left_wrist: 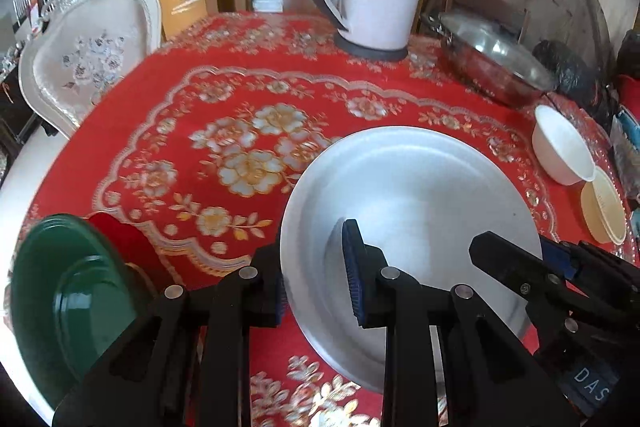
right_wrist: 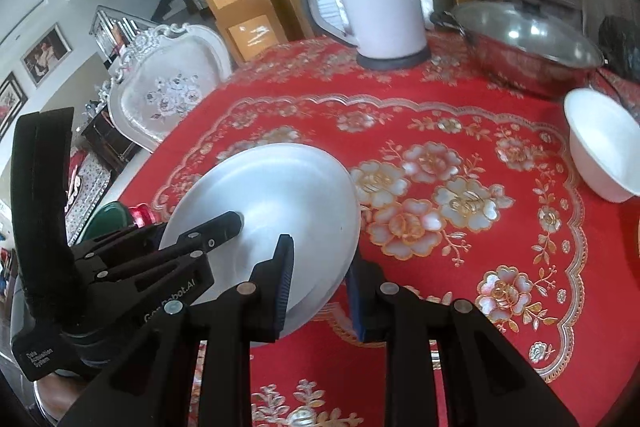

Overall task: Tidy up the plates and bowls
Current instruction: 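Carry the white plate with the left tool and lower it into the green bowl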

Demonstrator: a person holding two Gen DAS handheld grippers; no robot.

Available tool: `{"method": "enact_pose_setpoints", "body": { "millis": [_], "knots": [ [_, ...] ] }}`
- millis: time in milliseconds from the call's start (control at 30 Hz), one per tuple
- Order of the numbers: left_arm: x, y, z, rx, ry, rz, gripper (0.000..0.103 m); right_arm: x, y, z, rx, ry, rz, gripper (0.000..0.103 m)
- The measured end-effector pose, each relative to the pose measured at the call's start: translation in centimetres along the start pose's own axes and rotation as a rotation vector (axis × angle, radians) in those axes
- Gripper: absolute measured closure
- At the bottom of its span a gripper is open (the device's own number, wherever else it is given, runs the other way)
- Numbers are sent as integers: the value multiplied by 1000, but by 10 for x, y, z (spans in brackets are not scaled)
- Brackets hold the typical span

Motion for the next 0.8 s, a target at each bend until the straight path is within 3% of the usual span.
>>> {"method": "enact_pose_setpoints", "body": {
  "millis": [300, 800],
  "knots": [
    [-44, -45, 4, -44, 73, -53, 79, -11, -49, -7, -86, 37, -55, 76],
    [-89, -137, 33, -166, 124, -147, 79, 13, -141, -4, -241, 4, -145, 76]
  ]
}}
Point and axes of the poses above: each gripper's, at about its wrist camera, not at the fingertips, and x roughly the way its jaws point, y to its right, z to its underside, the point moved 4 cm from there along x, roughly the way its jaws point, and after that the axes turned 6 degrees about -x, right-handed, at the moved point
